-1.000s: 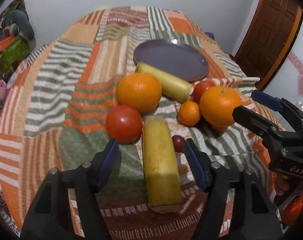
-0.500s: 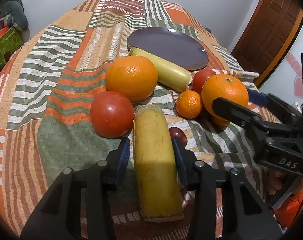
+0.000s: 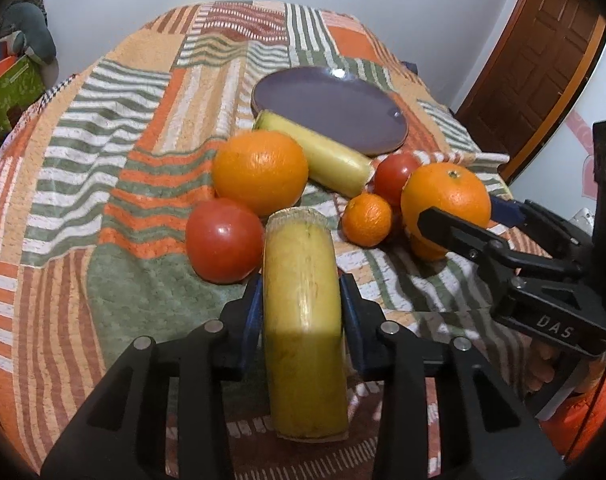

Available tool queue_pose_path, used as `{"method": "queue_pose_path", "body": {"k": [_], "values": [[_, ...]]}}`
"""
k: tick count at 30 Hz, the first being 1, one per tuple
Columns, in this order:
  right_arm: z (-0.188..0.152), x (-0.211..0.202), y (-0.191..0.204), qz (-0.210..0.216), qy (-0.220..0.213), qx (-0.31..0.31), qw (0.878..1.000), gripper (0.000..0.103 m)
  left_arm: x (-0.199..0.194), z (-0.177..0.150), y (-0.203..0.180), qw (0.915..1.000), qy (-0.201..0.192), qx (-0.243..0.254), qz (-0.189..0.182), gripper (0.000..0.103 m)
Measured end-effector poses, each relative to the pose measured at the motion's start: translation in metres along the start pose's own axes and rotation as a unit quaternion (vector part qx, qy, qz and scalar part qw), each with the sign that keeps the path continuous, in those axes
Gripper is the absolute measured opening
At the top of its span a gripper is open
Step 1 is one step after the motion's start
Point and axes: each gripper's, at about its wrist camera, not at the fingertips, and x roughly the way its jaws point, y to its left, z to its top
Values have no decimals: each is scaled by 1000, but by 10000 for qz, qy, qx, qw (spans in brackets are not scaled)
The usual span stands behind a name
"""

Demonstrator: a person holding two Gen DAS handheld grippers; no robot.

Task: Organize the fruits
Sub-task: 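Grasp the cut banana piece with the left tool while the right tool grasps the large orange, then lift and carry the banana and orange over the purple plate with both tools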

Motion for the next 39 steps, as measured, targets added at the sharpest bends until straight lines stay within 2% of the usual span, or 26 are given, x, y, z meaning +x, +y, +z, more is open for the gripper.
{"method": "queue_pose_path", "body": {"k": [14, 25, 33, 39], "values": [[16, -39, -4, -182, -557, 47, 9983, 62, -43, 23, -14, 9981, -572, 211, 96, 37], [45, -59, -17, -463, -1049, -30, 9934, 62, -66, 65, -21, 9926, -1144, 340, 227, 37], [66, -60, -29, -681, -1311, -106, 9890, 62, -64, 100, -28, 9891, -1355, 504, 270, 37], [80, -52, -36, -833, -1448, -134, 9859, 62, -47, 126, -31, 9888, -1362, 554, 267, 37]]}}
